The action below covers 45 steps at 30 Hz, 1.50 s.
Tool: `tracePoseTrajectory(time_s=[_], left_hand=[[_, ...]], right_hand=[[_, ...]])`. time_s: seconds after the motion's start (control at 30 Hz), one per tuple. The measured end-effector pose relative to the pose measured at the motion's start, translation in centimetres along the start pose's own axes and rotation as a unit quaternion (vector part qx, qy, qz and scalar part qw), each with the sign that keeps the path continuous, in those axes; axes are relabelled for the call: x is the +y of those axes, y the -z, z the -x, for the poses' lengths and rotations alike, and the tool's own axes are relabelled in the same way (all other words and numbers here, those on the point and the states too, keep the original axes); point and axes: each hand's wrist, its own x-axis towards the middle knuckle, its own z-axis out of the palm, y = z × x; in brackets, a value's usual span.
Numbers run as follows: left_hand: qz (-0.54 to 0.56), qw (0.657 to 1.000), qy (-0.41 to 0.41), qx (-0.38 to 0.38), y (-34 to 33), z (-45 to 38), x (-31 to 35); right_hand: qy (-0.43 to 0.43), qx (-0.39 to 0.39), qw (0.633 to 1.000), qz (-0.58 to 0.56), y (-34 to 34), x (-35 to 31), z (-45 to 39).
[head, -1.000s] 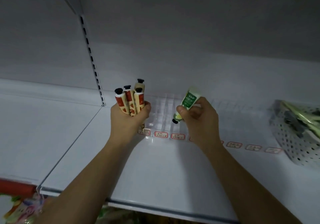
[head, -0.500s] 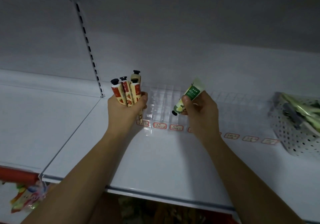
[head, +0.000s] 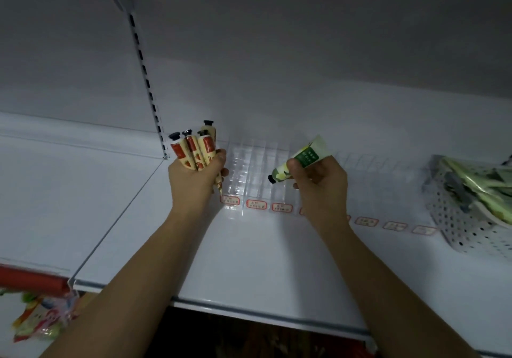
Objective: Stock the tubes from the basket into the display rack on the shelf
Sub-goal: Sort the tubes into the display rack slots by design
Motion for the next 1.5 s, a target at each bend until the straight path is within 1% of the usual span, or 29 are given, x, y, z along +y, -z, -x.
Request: tracePoseTrajectory(time_s=[0.07, 0.2, 0.3, 0.4, 0.47, 0.6, 0.73, 0.87, 1.0, 1.17, 1.2, 1.23, 1.3, 1.33, 1.37, 1.4, 1.43, 1.47, 1.5], left_hand=[[0.014, 1.000, 0.008, -0.005, -0.1, 0.1, 0.3], [0.056, 0.998, 0.036, -0.003, -0.4, 0.1, 0.5], [0.094, 0.994, 0.064, -0.004, -0.3, -0.4, 0.5], [0.167, 0.979, 0.117, -0.014, 0.1, -1.0, 0.1], [0.219, 0.963, 0.154, -0.031, 0.4, -1.4, -0.2], [0.220, 0.957, 0.184, -0.053, 0.7, -2.0, -0.2], [0.212, 0.959, 0.178, -0.064, 0.8, -2.2, -0.5], [0.198, 0.962, 0.175, -0.072, 1.0, -2.4, -0.8], [0.183, 0.965, 0.169, -0.075, 1.2, -2.3, -0.6], [0.125, 0.983, 0.109, -0.078, 1.4, -1.8, -0.3], [0.113, 0.986, 0.098, -0.079, 1.5, -1.7, -0.1], [0.103, 0.987, 0.087, -0.085, 1.6, -1.6, -0.1], [0.091, 0.988, 0.066, -0.104, 1.7, -1.5, 0.2], [0.087, 0.988, 0.057, -0.116, 1.7, -1.3, 0.4], [0.080, 0.987, 0.049, -0.130, 1.6, -1.2, 0.5], [0.073, 0.986, 0.042, -0.146, 1.4, -1.0, 0.7], [0.068, 0.983, 0.038, -0.163, 1.3, -0.8, 0.8], [0.065, 0.981, 0.037, -0.179, 1.2, -0.5, 0.9], [0.063, 0.979, 0.036, -0.190, 1.2, -0.4, 1.0]], right_hand=[[0.003, -0.003, 1.000, 0.015, -0.4, -0.6, -0.5], [0.029, -0.037, 0.995, 0.087, -2.5, -2.0, -3.3], [0.072, -0.052, 0.990, 0.107, -5.4, -2.8, -5.3], [0.073, -0.102, 0.983, 0.135, -8.4, -2.4, -6.7], [0.089, -0.115, 0.974, 0.172, -9.5, -2.1, -7.2], [0.125, -0.131, 0.953, 0.242, -10.3, -2.2, -7.5], [0.121, -0.136, 0.934, 0.307, -10.5, -2.2, -8.1], [0.117, -0.147, 0.922, 0.338, -10.9, -1.8, -7.9], [0.107, -0.152, 0.920, 0.345, -11.2, -1.5, -7.9], [0.099, -0.149, 0.903, 0.390, -11.0, -1.2, -7.4], [0.094, -0.146, 0.907, 0.384, -10.7, -1.0, -7.0], [0.100, -0.136, 0.921, 0.351, -10.3, -0.7, -6.6], [0.156, -0.071, 0.957, 0.232, -9.4, -0.6, -5.4], [0.181, -0.038, 0.969, 0.164, -9.0, -1.0, -4.7], [0.179, -0.042, 0.978, 0.096, -8.6, -1.6, -4.1], [0.150, -0.085, 0.984, 0.039, -8.1, -2.3, -3.7], [0.111, -0.150, 0.982, -0.001, -7.8, -2.9, -3.4], [0.079, -0.213, 0.974, -0.017, -7.4, -3.2, -3.2], [0.064, -0.253, 0.965, -0.011, -6.9, -3.3, -3.1]])
